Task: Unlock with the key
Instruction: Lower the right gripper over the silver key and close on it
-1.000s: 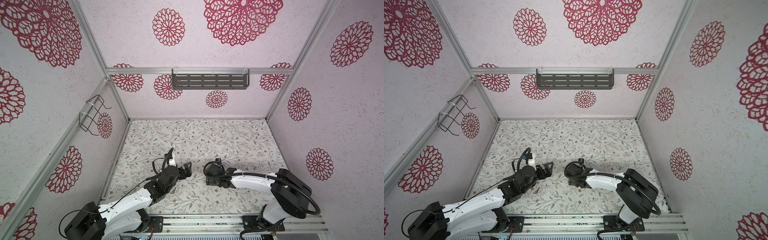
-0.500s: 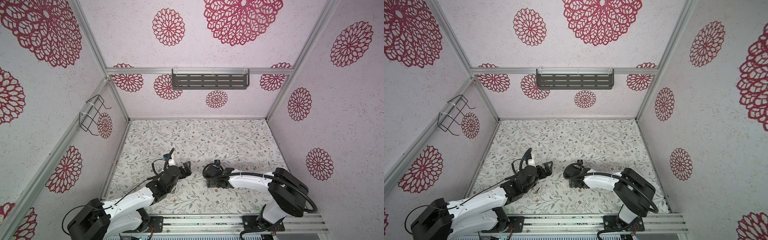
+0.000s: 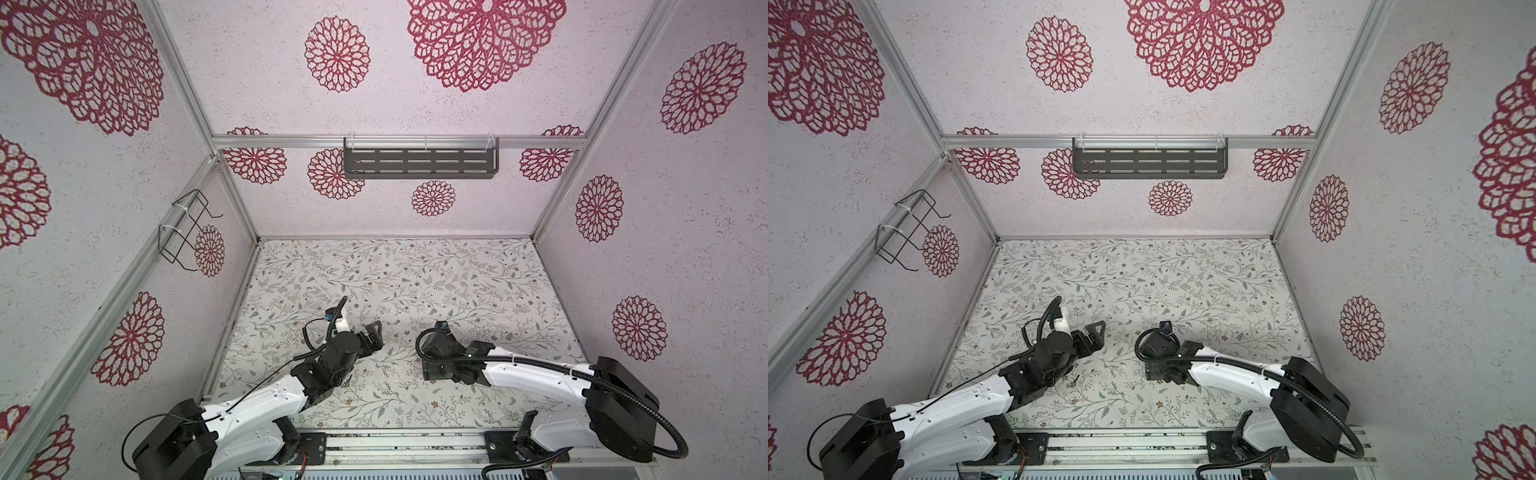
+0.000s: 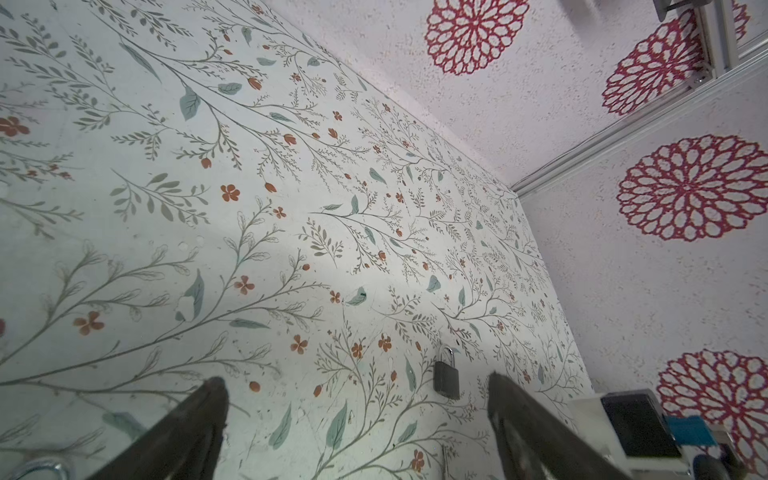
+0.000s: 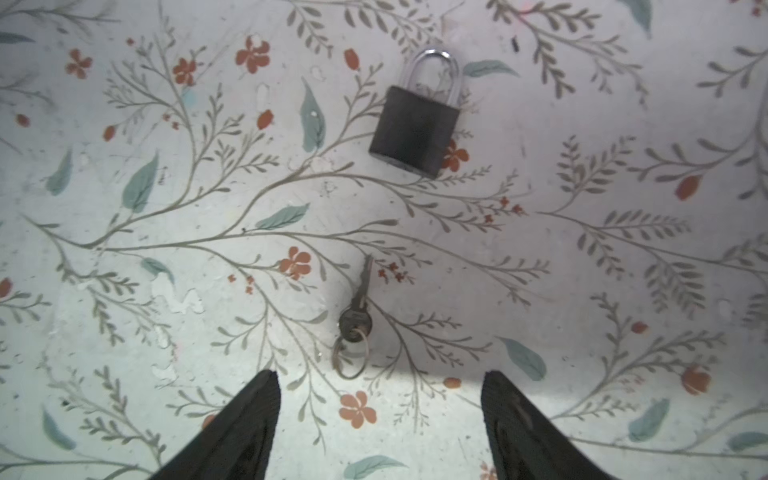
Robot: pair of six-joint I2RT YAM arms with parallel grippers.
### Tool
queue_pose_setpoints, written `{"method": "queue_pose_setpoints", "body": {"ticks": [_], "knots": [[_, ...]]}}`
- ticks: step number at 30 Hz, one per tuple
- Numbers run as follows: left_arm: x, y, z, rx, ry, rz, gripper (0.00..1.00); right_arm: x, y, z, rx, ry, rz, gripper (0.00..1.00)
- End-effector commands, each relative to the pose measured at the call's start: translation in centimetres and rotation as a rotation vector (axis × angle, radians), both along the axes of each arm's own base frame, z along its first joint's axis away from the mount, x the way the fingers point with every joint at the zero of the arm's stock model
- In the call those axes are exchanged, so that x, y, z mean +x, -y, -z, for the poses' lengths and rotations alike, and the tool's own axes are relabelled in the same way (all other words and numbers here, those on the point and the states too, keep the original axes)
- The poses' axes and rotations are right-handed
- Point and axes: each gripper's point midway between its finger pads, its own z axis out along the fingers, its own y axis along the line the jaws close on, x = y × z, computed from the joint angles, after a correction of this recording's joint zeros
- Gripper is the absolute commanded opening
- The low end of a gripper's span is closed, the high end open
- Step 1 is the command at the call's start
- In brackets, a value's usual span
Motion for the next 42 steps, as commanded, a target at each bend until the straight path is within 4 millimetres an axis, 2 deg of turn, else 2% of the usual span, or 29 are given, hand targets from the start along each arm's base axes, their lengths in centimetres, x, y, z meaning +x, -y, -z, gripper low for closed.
{"method": "queue_pose_setpoints", "body": {"ticks": [1,8,15,18,23,33,42], "knots": [[0.3,0.6,-1.7,-0.024,0.025,-0.002,1.00,0.2,-0.9,0.1,0.066,-0.024,0.014,0.74],[0.4,1.2,-1.4,0.007,-0.004,0.022,1.00,-0.2,-1.4,1.4,0.090,-0.086,0.064,0.65],[0.6,1.7,-1.1,0.016,-0.013,0.036,1.00,-0.2,-0.6,2.4,0.059,-0.094,0.118,0.47],[0.7,1.8,-1.0,0.020,-0.014,0.035,1.00,-0.1,-0.8,2.5,0.064,-0.094,0.117,0.45],[0.6,1.5,-0.8,0.030,-0.016,0.029,1.00,0.1,-0.9,2.9,0.063,-0.091,0.117,0.35],[0.8,1.7,-0.7,0.035,-0.017,0.032,1.00,0.1,-0.7,4.2,0.035,-0.103,0.117,0.25],[0.9,1.9,-0.9,0.023,-0.016,0.031,1.00,0.4,-0.4,4.0,0.028,-0.079,0.122,0.16]]}}
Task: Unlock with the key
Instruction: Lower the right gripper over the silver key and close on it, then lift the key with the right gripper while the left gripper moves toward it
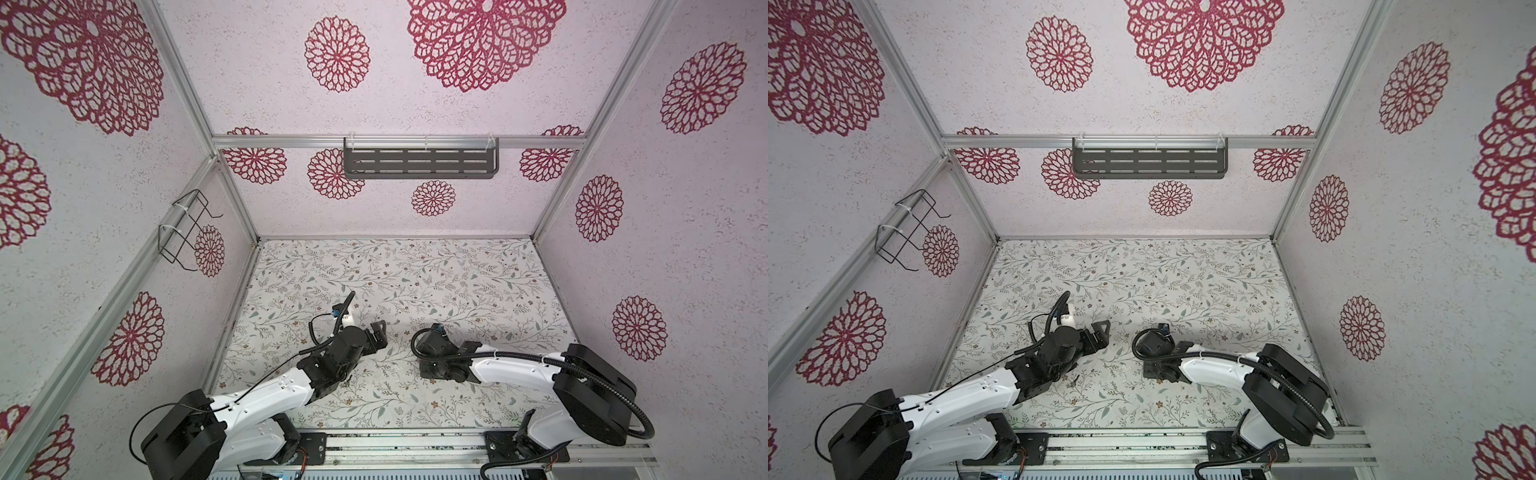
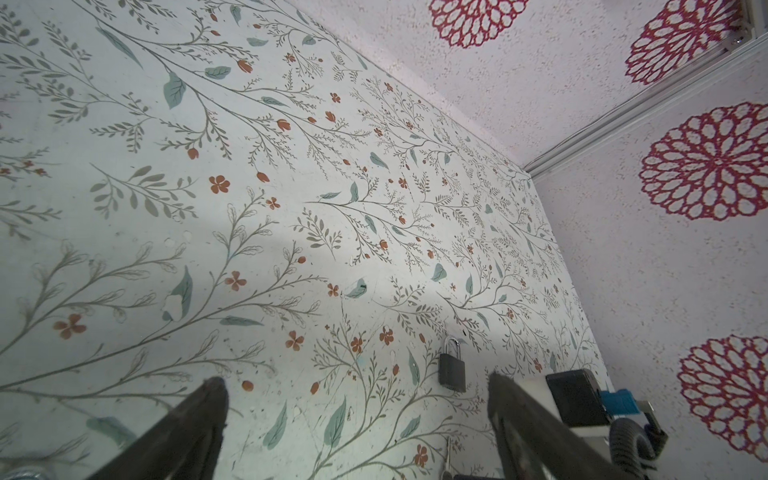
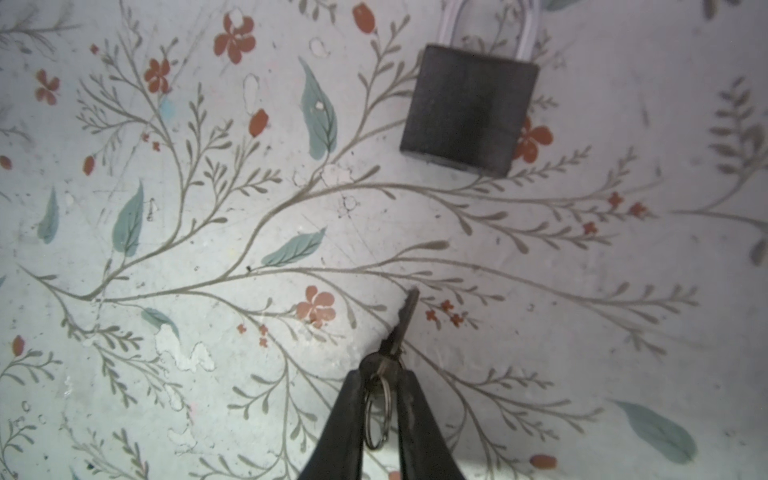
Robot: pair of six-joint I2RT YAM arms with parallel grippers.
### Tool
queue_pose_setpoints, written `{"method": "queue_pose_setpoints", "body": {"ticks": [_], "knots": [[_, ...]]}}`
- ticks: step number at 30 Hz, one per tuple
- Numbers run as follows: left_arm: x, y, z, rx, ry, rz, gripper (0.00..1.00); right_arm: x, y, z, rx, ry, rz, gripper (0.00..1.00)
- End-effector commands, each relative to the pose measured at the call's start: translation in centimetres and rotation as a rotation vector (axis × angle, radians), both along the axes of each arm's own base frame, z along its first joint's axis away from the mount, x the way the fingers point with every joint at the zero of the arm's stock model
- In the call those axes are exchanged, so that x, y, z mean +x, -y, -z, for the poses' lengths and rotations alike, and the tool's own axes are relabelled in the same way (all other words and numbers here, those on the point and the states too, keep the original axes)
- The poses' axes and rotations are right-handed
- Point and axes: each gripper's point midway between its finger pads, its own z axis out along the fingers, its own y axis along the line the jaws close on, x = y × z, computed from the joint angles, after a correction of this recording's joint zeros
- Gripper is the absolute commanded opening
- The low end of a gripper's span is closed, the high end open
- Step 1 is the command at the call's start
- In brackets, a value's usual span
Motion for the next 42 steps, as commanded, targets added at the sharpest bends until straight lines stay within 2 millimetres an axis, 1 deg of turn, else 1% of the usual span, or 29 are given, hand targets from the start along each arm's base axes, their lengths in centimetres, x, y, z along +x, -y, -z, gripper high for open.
{"method": "queue_pose_setpoints", "body": {"ticks": [1,7,10,14,17,23,27,30,34,37,39,42], "knots": [[0.3,0.7,-1.3,-0.027,0.022,0.003,1.00,-0.2,1.5,0.8,-0.051,-0.009,0.023,0.15],[0.3,1.0,-1.5,-0.062,0.019,0.005,1.00,0.0,1.4,0.0,-0.016,0.027,0.020,0.10],[0.2,1.4,-1.8,-0.098,0.012,0.010,1.00,0.2,1.4,-0.4,0.007,0.050,0.012,0.05],[0.0,1.7,-2.2,-0.161,0.003,0.012,1.00,0.5,1.2,-1.4,0.038,0.097,-0.029,0.01],[-0.2,1.8,-2.7,-0.223,-0.009,0.002,1.00,0.8,0.9,-2.8,0.064,0.154,-0.072,0.00],[-0.7,2.4,-4.4,-0.336,-0.012,0.025,1.00,1.5,0.0,-6.7,0.116,0.301,-0.180,0.00],[-0.9,3.1,-5.3,-0.343,-0.029,0.053,1.00,1.9,-0.7,-9.5,0.146,0.408,-0.272,0.00],[-0.9,4.1,-6.1,-0.353,-0.031,0.096,1.00,1.8,-1.5,-11.5,0.182,0.476,-0.350,0.00],[-0.8,5.4,-6.9,-0.341,-0.020,0.159,0.99,1.2,-2.5,-13.7,0.223,0.544,-0.443,0.00],[-0.8,6.2,-7.0,-0.327,-0.019,0.198,0.95,0.7,-3.1,-15.1,0.266,0.600,-0.509,0.00],[-0.8,6.9,-7.4,-0.321,-0.011,0.233,0.87,0.6,-3.2,-16.0,0.283,0.638,-0.524,0.00],[-1.0,7.9,-8.1,-0.323,0.012,0.294,0.80,0.6,-3.4,-16.8,0.289,0.671,-0.545,0.00]]}}
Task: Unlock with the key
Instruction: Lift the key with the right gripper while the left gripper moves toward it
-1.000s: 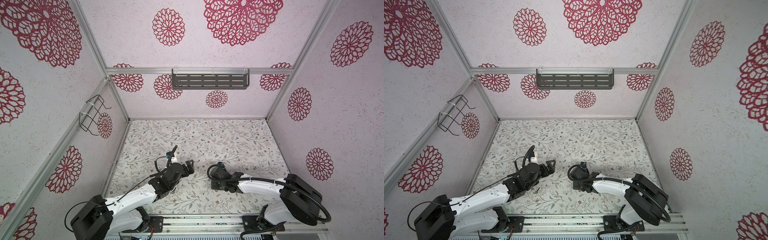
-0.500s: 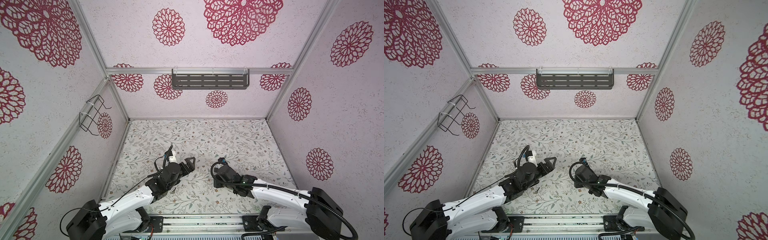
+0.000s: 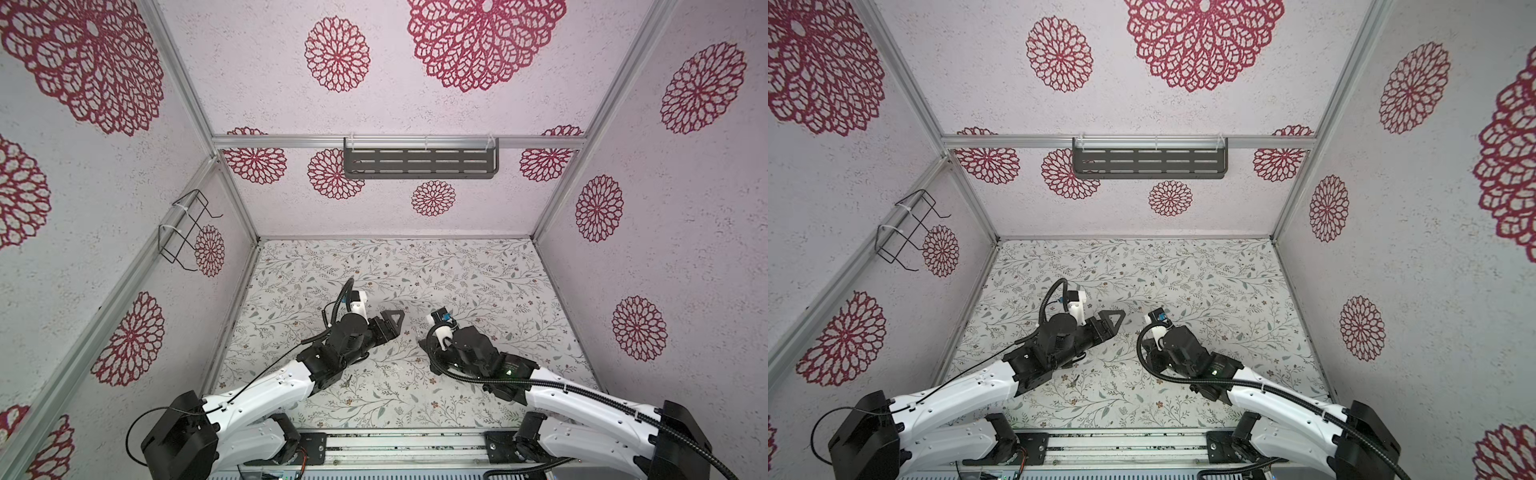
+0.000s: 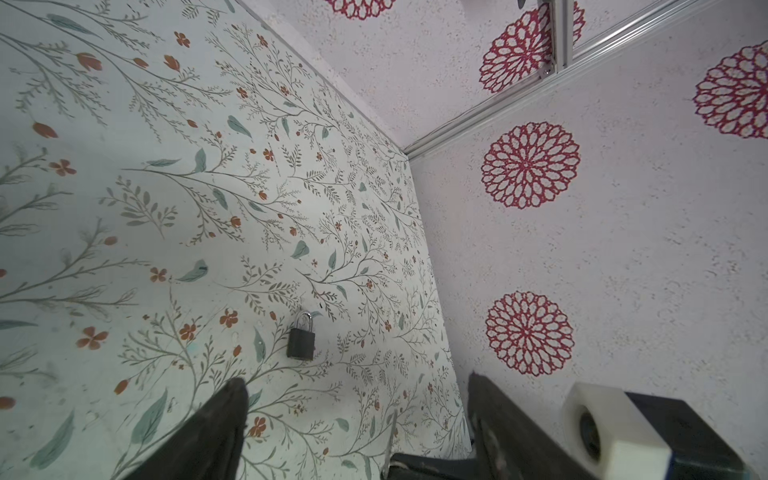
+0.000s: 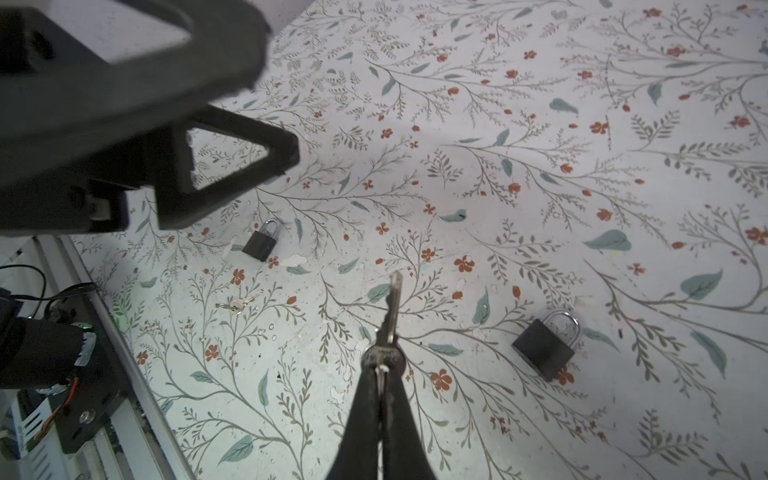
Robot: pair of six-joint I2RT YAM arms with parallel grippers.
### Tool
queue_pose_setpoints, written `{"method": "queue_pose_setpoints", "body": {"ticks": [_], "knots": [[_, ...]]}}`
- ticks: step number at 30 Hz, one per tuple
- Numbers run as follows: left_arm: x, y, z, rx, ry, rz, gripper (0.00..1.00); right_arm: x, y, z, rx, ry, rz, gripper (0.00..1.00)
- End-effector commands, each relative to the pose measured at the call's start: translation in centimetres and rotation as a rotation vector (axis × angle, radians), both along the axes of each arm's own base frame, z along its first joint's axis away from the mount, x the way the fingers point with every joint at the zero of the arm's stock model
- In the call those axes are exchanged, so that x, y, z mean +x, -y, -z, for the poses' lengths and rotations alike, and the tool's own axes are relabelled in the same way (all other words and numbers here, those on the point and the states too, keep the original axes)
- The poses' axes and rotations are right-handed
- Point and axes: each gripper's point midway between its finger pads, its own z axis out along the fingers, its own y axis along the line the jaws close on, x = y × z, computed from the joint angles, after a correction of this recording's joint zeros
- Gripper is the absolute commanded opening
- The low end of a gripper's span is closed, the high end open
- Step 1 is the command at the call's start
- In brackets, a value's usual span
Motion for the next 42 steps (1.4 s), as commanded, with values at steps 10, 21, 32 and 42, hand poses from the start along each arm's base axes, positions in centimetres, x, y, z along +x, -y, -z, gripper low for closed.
{"method": "queue_pose_setpoints", "body": {"ticks": [10,21,32,42], "knots": [[-0.8,5.2,-2.0,-0.027,0.084,0.253,0.57,0.6,-1.7,-3.9,0.038,0.131,-0.081,0.00],[-0.9,7.1,-0.6,-0.031,0.046,0.324,0.20,1.1,-1.5,-4.2,0.029,0.154,-0.060,0.00],[-1.0,7.1,-0.1,-0.029,0.033,0.328,0.05,1.5,-1.3,-4.4,0.011,0.168,-0.038,0.00],[-0.7,7.2,-0.9,-0.030,0.067,0.326,0.00,1.8,-0.9,-4.6,0.012,0.164,-0.007,0.10]]}}
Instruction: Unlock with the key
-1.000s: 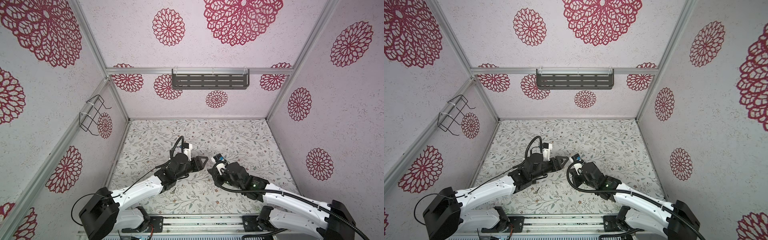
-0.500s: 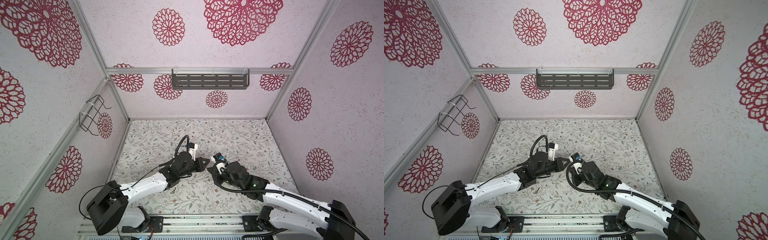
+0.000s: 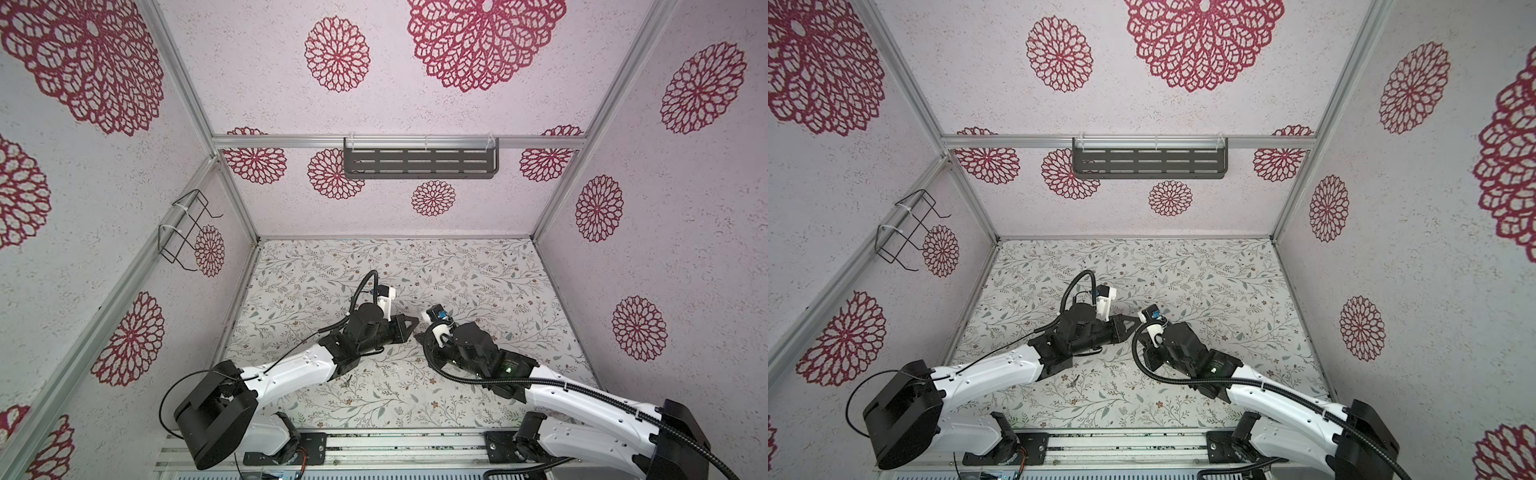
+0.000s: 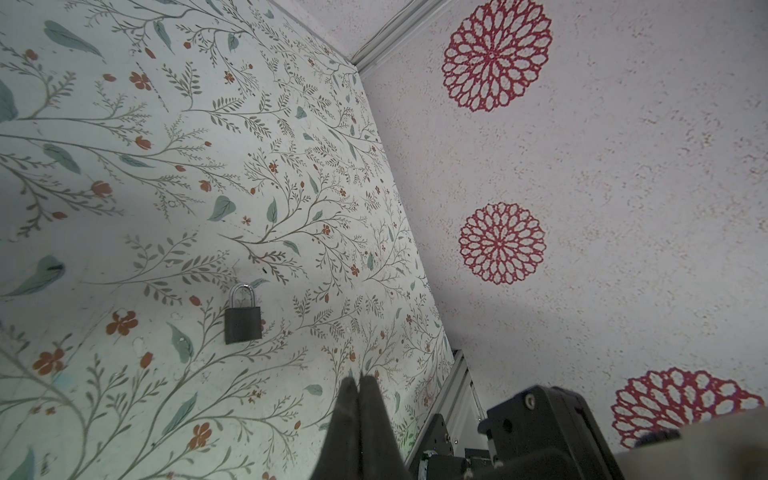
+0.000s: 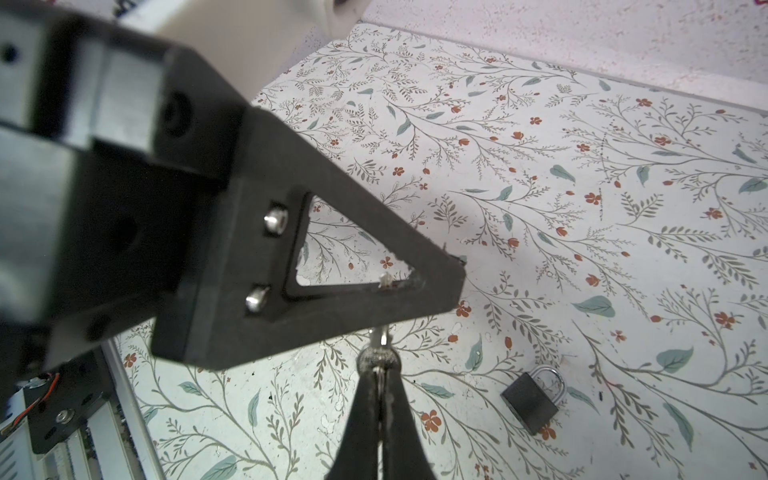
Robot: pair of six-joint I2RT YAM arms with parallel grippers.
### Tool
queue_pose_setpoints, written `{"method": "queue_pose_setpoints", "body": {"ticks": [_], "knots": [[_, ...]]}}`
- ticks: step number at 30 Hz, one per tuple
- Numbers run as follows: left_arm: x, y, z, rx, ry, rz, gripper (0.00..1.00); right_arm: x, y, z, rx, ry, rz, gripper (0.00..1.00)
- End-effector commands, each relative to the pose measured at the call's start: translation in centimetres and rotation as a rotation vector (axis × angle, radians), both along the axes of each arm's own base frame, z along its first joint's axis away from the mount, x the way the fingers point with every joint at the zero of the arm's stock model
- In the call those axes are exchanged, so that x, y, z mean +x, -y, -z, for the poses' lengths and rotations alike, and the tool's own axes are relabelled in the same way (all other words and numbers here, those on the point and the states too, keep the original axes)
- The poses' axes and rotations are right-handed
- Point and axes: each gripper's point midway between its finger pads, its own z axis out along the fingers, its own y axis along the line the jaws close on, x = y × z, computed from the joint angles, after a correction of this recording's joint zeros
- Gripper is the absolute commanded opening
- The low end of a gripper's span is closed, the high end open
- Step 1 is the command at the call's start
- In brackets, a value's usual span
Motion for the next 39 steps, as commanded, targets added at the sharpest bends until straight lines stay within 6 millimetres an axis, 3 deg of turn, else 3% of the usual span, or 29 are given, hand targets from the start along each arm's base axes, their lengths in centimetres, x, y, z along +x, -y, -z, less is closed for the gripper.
{"method": "queue_pose_setpoints", "body": {"ticks": [1,6,14,26,39], "knots": [[0.0,0.9,-2.0,-0.039,0.057,0.030,0.00,0.9,0.0,-2.9,0.049,0.051,0.039,0.15],[0.7,0.1,-3.4,-0.035,0.131,0.007,0.00,0.4,0.2,-4.0,0.084,0.037,0.032,0.36],[1.6,-1.9,-6.2,-0.064,0.249,-0.015,0.00,-1.3,-0.2,-6.2,0.223,-0.045,-0.066,0.53],[1.0,-1.5,-11.1,-0.203,0.439,0.044,0.00,-0.7,0.2,-11.2,0.622,-0.161,-0.192,0.51],[0.8,-1.1,-12.4,-0.247,0.483,0.081,0.00,-0.3,0.4,-13.0,0.749,-0.156,-0.249,0.42]]}}
